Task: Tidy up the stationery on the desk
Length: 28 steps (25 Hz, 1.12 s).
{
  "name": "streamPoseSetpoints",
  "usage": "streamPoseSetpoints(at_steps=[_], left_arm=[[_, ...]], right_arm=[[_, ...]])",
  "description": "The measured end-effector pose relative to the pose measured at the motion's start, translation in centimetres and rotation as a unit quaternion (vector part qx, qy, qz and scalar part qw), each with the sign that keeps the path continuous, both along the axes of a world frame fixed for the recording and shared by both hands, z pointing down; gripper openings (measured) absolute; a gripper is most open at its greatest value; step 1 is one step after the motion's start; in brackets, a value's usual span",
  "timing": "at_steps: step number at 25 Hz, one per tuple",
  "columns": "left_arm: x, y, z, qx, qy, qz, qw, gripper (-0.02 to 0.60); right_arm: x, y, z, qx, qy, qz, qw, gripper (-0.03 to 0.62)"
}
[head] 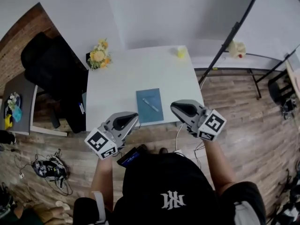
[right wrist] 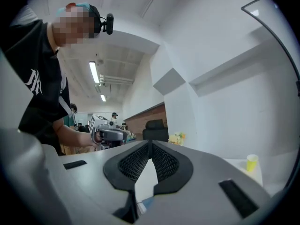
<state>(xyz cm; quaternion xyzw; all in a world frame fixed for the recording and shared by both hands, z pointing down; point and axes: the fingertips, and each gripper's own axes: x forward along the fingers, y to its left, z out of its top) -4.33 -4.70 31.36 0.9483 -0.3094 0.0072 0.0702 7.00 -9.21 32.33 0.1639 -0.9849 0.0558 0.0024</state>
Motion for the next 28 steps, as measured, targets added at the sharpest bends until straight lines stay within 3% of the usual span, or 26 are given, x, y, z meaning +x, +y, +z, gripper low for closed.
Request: streamPoseSetpoints(at_steps=[4, 8, 14, 20, 28], left_arm=[[0.9, 0.4, 2.0, -0.028, 0.017, -0.029, 0.999, 0.003], [1.7, 0.8, 2.8, -0.033, 0.005, -0.05, 0.9982, 0.003], [1.3, 2.9, 3.8, -0.048, -0.022, -0.071, 0.9961, 0.003], [-0.1, 4.8, 4.5, -0.064, -0.022, -0.103, 0.9923, 0.003], [-1.0, 6.4, 4.5, -0.066, -0.034, -0.127, 0.9891, 0.003]], right_arm=[[1.7, 1.1, 0.6, -0.01, -0.006, -0.008, 1.0, 0.049], [1.9, 2.3, 1.1, -0.008, -0.01, -0.031, 0.999, 0.049], [0.1, 4.5, 1.8, -0.028, -0.032, -0.074, 0.996, 0.051], [-1.7, 6.6, 3.0, -0.04, -0.023, -0.118, 0.992, 0.051], [-2.4, 6.7, 3.9, -0.043, -0.019, -0.129, 0.99, 0.051]])
